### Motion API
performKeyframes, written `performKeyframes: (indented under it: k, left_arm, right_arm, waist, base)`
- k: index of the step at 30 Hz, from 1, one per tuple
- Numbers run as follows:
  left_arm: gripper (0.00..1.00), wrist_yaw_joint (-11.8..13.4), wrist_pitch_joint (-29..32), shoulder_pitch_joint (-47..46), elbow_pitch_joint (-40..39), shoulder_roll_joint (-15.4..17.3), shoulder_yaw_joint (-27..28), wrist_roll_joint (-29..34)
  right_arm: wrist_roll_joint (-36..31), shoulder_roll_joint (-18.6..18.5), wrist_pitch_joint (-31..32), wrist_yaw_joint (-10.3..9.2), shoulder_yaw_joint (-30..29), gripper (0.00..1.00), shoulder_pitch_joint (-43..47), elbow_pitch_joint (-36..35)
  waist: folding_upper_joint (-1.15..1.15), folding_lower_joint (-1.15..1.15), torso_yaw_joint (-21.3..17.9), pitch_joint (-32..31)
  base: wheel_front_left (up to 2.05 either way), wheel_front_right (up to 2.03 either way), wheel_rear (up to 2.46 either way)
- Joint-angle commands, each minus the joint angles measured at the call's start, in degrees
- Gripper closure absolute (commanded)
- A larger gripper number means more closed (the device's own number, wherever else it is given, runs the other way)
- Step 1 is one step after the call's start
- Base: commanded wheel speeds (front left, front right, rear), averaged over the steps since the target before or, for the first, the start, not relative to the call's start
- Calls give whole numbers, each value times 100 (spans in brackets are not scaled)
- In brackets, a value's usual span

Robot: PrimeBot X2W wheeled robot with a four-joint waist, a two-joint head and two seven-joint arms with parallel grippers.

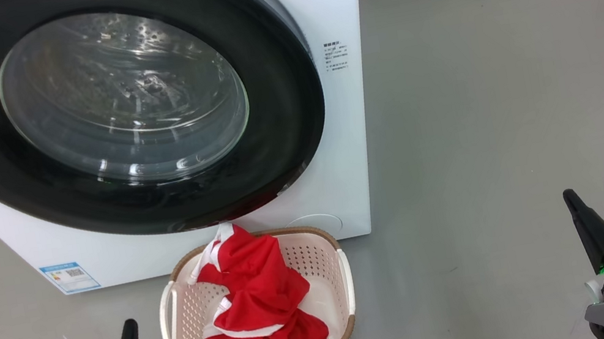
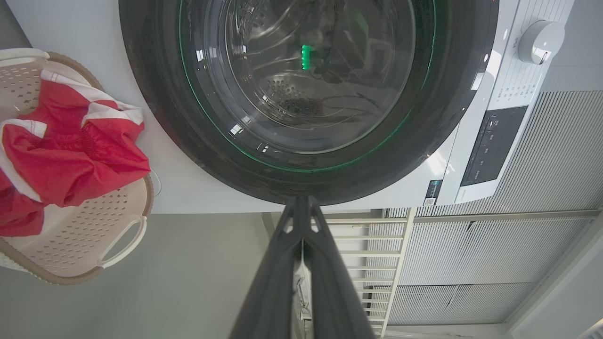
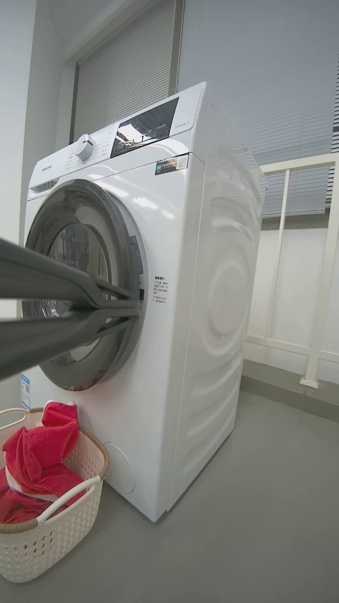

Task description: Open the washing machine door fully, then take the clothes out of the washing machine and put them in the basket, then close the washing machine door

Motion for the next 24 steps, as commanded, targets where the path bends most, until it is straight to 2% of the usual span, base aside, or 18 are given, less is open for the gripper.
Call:
performKeyframes:
  k: [1,24]
  left_arm:
    - [100,-40,31,-233,-154,51,205,-37]
    - [100,-40,37,-234,-154,46,212,-32]
  right_arm:
    - [-10,-49,26,5,97,100,-259,-163]
    - [-31,-32,47,5,72,100,-261,-161]
  waist:
    - [0,0,0,0]
    - [0,0,0,0]
  base:
    - [0,0,0]
    - [0,0,0]
